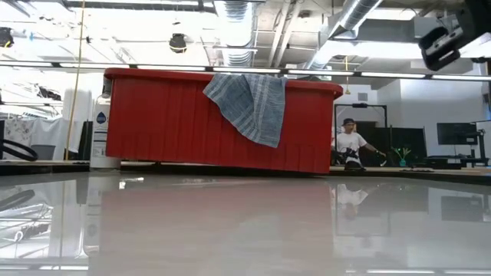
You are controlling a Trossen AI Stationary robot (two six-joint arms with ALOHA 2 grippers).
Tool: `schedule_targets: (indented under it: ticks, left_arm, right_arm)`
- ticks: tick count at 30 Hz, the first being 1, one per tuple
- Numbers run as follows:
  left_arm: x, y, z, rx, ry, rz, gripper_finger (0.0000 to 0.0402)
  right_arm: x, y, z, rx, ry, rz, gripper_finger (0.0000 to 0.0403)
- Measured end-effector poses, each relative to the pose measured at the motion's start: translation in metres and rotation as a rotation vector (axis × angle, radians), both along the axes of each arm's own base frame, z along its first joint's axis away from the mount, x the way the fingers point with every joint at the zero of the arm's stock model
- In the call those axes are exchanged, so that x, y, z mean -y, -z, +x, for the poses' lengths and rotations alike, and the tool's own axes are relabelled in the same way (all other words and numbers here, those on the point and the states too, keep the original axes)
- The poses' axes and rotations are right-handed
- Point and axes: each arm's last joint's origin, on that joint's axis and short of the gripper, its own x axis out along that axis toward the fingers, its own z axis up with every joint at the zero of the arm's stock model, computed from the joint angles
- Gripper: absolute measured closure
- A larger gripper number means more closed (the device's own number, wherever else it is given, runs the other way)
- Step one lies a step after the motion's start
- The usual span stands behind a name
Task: Fold Laundry from Bin
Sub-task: Fold the light blue shirt
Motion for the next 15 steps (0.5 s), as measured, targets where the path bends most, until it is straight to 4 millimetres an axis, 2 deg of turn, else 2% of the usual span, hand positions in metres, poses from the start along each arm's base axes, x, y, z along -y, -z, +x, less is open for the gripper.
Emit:
schedule_targets:
  ticks: [4,7,11,15]
  left_arm:
    - [-0.030,-0.018,0.013,-0.127,-0.001,0.032,0.0120]
    - [-0.056,-0.021,0.020,-0.247,-0.003,0.049,0.0118]
    - [-0.096,-0.015,0.020,-0.397,-0.037,-0.012,0.0117]
    - [-0.133,0.005,0.015,-0.628,-0.093,0.004,0.0117]
  right_arm:
    - [-0.001,0.007,0.001,-0.096,-0.014,0.044,0.0370]
    - [-0.001,0.009,0.002,-0.161,-0.030,0.162,0.0370]
    - [-0.001,0.007,0.001,-0.181,-0.045,0.268,0.0370]
    - [0.000,0.001,0.001,-0.143,-0.052,0.329,0.0370]
